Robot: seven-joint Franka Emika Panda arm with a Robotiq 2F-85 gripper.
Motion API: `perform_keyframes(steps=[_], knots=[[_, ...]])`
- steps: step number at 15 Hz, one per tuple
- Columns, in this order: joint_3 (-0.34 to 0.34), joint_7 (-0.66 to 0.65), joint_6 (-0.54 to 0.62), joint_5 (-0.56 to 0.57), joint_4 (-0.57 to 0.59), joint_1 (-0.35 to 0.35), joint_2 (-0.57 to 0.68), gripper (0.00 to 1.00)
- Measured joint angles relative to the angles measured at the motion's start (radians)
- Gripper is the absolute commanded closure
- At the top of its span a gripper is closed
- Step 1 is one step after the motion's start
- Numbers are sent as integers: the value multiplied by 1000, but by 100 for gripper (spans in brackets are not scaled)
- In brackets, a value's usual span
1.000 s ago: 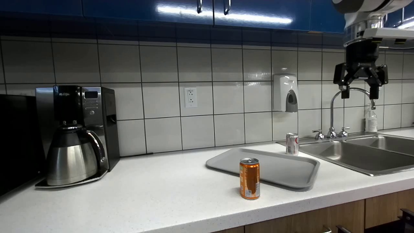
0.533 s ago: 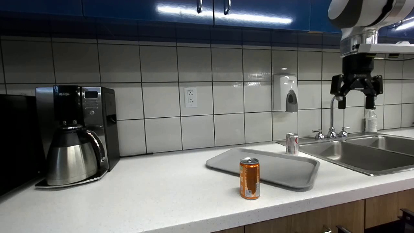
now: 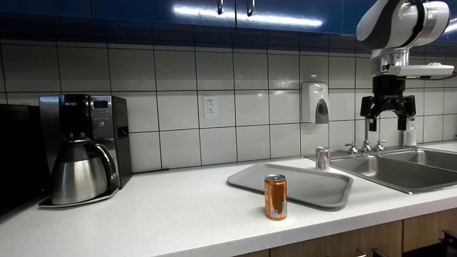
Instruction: Put the cans onto the tray
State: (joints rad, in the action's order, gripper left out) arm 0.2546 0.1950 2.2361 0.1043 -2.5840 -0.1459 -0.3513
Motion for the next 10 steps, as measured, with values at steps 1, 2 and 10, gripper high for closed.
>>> perform_keyframes(steps=[1,2,10], knots=[[0,0,15,0,3,0,16,0],[1,0,31,0,7,0,33,0],[3,3,109,-3,73,0,182,0]])
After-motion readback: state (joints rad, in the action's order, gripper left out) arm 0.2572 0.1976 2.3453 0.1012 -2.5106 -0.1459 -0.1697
